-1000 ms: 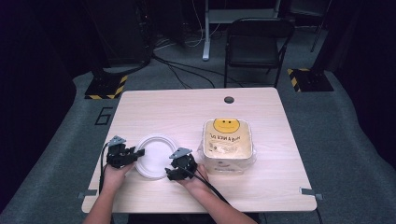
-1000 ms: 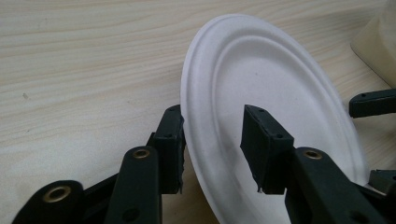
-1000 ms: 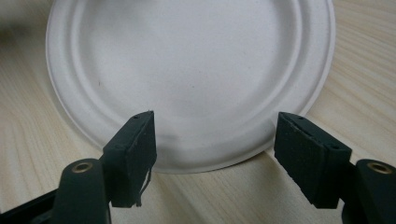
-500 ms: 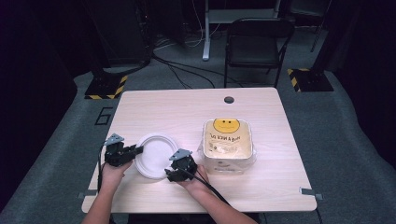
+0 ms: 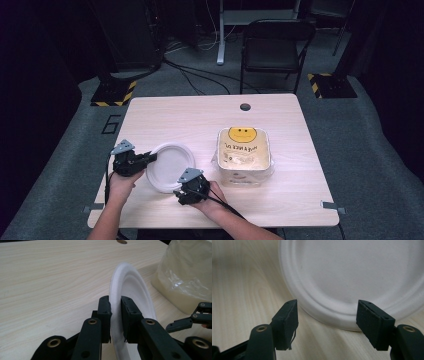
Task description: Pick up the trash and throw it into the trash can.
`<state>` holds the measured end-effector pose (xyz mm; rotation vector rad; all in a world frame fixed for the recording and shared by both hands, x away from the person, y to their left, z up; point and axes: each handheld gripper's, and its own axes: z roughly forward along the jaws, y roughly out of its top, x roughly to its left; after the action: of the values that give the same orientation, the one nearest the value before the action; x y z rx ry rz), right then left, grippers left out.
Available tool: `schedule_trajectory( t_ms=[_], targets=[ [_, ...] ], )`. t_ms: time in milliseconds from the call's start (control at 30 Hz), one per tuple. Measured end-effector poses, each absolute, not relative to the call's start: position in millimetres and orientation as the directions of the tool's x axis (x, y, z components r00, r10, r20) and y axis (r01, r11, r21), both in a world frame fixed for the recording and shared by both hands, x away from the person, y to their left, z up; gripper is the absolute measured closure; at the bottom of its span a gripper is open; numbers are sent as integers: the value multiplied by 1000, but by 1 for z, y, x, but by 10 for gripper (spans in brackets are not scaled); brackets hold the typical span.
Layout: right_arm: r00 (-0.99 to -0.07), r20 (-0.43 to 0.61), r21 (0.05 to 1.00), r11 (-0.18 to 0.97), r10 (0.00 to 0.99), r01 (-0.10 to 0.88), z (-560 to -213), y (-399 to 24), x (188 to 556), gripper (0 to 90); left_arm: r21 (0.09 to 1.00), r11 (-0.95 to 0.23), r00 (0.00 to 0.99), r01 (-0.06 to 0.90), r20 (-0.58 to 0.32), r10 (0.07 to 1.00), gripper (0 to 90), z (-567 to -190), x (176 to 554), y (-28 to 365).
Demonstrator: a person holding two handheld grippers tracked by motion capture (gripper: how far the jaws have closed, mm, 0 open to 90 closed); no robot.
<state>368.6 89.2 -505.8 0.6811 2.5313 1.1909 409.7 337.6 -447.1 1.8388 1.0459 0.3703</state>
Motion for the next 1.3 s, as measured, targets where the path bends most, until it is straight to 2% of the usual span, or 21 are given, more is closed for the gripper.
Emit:
schedule_trajectory(
  t_ms=[500,1300],
  targets=[
    [-902,-61,802,559,428,211,-491,65,344,337,864,-187,620,468,-170,766,816,-421,409,329],
    [-902,-31,835,508,430,213,-486,44,336,337,865,-267,640,426,-80,764,816,-369,419,303]
  ],
)
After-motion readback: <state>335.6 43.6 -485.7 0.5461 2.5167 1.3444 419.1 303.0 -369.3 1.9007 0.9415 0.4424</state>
